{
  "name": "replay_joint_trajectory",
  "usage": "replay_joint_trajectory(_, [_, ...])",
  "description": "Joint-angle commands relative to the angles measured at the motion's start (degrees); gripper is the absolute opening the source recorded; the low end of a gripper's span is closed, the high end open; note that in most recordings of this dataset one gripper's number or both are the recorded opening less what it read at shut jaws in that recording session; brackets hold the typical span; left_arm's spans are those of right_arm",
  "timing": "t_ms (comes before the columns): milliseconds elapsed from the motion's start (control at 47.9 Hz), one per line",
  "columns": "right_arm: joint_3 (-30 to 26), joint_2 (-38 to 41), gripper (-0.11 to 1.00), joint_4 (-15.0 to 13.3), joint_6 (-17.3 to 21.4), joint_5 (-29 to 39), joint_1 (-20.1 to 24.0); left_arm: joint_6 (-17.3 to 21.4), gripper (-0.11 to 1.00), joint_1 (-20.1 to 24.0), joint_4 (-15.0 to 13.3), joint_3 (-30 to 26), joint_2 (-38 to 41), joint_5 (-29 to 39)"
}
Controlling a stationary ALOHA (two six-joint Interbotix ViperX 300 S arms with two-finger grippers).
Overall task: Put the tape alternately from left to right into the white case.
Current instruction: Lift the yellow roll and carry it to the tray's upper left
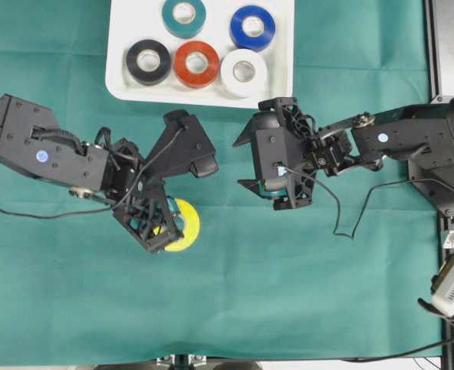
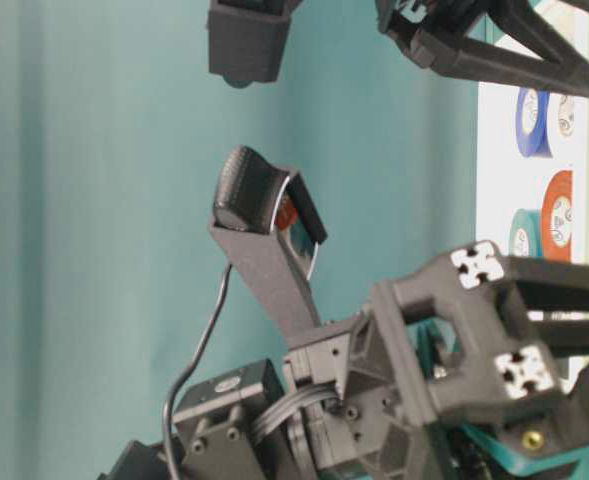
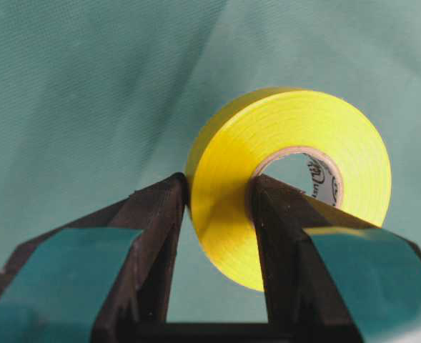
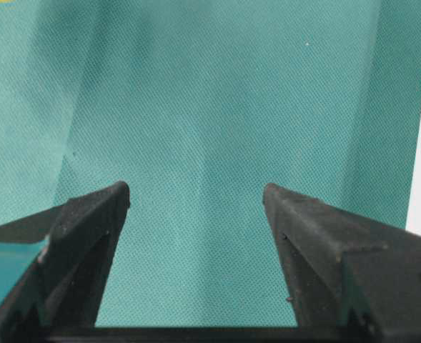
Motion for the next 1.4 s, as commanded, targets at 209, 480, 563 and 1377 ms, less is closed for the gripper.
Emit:
replay_joint_trajectory(209, [-0.4,-3.2,0.83,0.2,0.0,-0.6,0.2,3.8,-0.02,4.9,0.2,1.7,-4.9,0.6])
replay_joint_trajectory(480, [-0.4,-3.2,0.83,0.2,0.1,-0.6,0.1,5.7,-0.02,12.0,0.1,5.2,-8.5,0.6])
replay_joint_trajectory(563, [-0.5,-3.3,0.83,0.2,0.1,-0.6,0.1,7.6,-0.02,14.4,0.2,6.2,-9.2,0.6])
replay_joint_trajectory(1377, [-0.3,-3.3,0.83,0.2,1.5,-0.7,0.2,13.6,-0.02,34.5,0.2,6.2,-7.7,-3.1])
